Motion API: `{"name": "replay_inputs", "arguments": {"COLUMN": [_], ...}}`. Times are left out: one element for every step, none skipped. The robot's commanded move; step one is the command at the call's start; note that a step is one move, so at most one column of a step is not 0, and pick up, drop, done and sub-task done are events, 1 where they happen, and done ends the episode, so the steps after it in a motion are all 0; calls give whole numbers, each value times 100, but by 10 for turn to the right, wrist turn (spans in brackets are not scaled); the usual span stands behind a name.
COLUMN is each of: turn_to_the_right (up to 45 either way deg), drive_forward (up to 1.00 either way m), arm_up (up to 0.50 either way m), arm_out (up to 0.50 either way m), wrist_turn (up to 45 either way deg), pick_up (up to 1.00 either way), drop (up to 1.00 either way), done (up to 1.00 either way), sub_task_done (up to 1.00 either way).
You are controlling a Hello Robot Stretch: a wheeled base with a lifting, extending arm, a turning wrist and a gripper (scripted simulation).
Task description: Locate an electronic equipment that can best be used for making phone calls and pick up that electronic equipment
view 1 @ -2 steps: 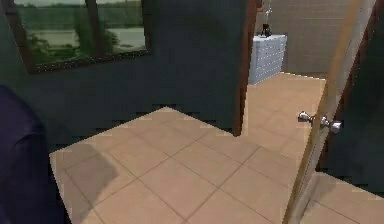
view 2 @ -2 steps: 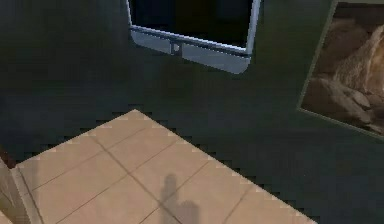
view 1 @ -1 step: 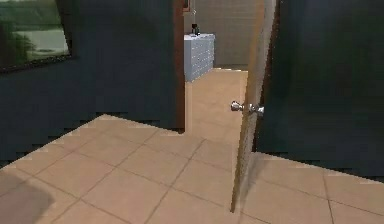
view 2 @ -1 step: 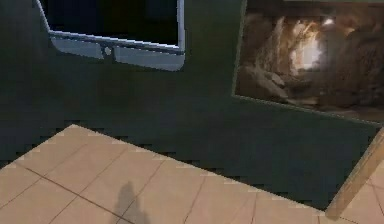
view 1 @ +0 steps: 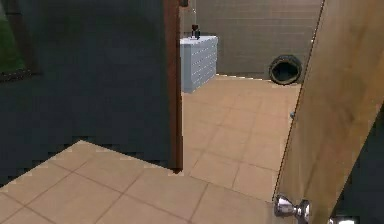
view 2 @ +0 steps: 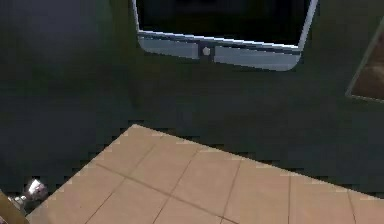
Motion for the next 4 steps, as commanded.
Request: {"name": "replay_inputs", "arguments": {"turn_to_the_right": [0, 300, 0, -210], "drive_forward": [100, 0, 75, 0], "arm_up": [0, 0, 0, 0], "arm_out": [0, 0, 0, 0], "wrist_turn": [0, 0, 0, 0], "pick_up": [0, 0, 0, 0], "drop": [0, 0, 0, 0], "done": [0, 0, 0, 0], "sub_task_done": [0, 0, 0, 0]}}
